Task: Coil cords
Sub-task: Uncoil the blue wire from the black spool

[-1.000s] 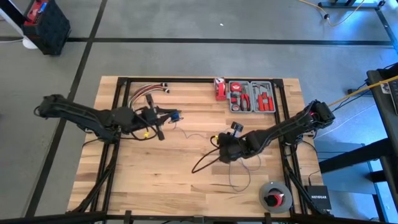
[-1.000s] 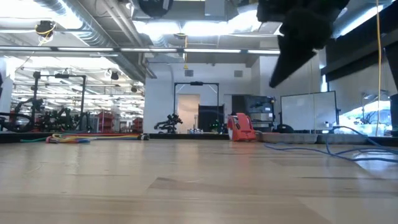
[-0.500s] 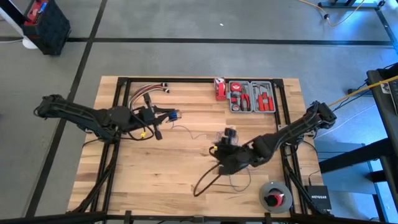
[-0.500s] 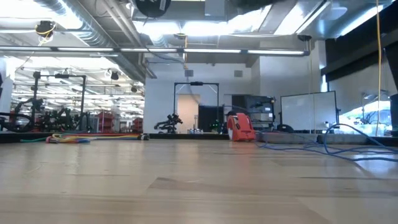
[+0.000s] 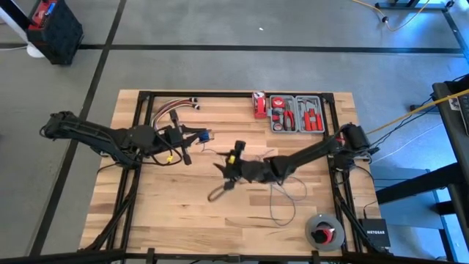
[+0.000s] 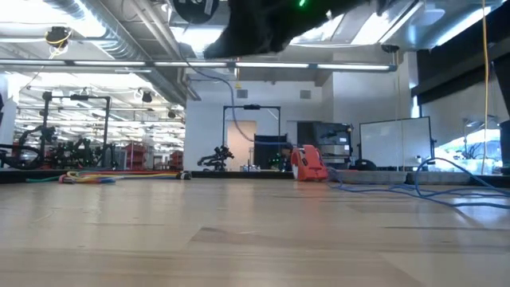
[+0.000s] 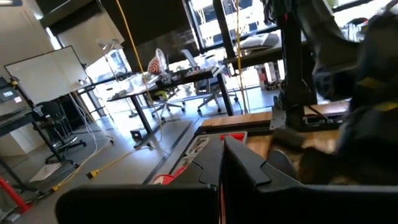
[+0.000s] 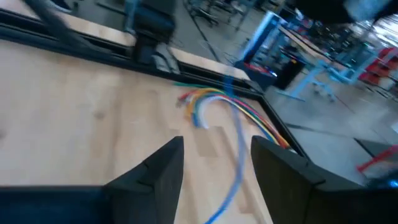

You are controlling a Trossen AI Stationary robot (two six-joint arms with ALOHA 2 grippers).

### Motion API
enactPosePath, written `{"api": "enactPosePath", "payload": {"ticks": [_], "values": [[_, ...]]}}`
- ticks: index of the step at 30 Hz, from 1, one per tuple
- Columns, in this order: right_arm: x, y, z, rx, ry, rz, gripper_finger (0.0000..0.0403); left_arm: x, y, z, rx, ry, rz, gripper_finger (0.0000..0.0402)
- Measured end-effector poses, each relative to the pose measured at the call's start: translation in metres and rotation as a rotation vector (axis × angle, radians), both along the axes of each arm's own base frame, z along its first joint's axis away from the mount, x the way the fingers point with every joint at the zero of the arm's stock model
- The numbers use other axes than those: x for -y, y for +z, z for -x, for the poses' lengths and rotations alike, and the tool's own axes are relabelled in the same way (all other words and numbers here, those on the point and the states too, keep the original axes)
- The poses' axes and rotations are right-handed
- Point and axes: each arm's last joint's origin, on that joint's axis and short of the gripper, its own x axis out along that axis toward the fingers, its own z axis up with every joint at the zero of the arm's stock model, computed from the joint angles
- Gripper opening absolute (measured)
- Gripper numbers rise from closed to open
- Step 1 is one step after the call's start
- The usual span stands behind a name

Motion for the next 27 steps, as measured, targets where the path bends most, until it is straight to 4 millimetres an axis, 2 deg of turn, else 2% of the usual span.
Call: {"api": "enactPosePath", "payload": {"ticks": [3,8,17,27], "values": [[0.018,-0.005,-0.006,-0.005,-0.031,-0.013,0.0190,0.000,0.000,0.000,0.005,0.000,0.009,0.0005],[0.039,-0.005,-0.013,0.018,0.026,-0.058,0.0190,0.000,0.000,0.000,0.005,0.000,0.013,0.0005],[0.043,-0.010,-0.014,-0.014,0.055,-0.060,0.0188,0.000,-0.002,0.000,-0.013,0.000,0.015,0.0005],[0.048,-0.018,-0.014,-0.064,0.065,-0.073,0.0100,0.000,-0.002,0.000,-0.013,0.000,0.015,0.0005]]}}
